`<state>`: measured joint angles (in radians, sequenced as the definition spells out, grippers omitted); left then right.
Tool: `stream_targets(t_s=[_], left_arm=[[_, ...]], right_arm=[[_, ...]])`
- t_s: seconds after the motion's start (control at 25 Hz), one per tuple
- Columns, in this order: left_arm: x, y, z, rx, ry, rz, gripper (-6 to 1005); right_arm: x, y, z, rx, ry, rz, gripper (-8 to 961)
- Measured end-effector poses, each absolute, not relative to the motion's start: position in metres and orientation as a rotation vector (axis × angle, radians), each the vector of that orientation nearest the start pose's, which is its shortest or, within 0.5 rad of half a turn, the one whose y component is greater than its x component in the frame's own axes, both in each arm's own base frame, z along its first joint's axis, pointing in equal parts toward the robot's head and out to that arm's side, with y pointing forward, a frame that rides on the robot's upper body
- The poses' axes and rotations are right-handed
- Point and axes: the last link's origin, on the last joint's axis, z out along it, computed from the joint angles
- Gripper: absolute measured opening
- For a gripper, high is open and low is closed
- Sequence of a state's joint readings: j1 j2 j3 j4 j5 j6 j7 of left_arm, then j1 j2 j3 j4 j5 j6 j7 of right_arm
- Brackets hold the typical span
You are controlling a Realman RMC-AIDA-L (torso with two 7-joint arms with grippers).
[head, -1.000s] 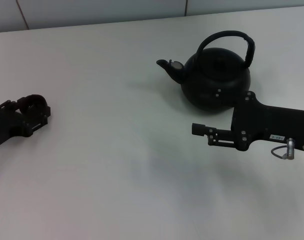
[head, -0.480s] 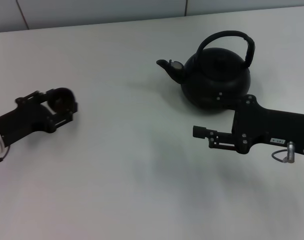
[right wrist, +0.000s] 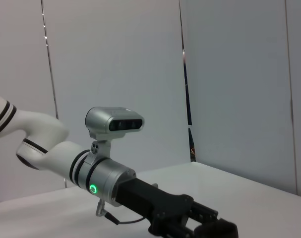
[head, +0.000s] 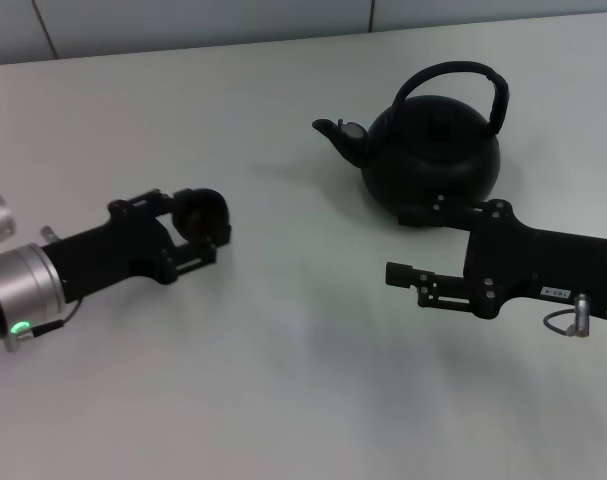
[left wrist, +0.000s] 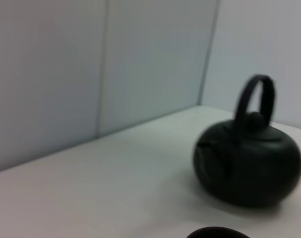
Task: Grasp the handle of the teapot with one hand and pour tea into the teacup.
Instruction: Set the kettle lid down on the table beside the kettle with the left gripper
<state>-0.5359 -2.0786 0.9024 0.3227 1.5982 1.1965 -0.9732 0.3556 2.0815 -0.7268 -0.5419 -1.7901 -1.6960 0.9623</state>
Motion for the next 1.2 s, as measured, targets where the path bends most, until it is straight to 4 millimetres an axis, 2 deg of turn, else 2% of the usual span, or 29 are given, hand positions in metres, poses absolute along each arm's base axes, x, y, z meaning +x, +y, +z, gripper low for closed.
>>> stream_targets(t_s=[0.04,0.28,0.64,1.2], left_arm=[[-0.277,0.334,-0.063,-2.568,-0.518,-0.644,688],[-0.270,0.333,-0.073,-2.610,-0.526,-0.651,688],[-0.266,0.334,-0.076,-2.620,-0.520,-0.659,689],[-0.277,0.327,-0.087,-2.613,-0.561,-0.594,689]], right_arm=[[0.286,0.269,-0.007,-2.624,0.316,0.939,693],[0.287,0.267,-0.008,-2.627,0.322,0.945,693],[0.287,0.267,-0.009,-2.632,0.321,0.942,694],[0.287,0.268,-0.007,-2.634,0.308,0.934,693]])
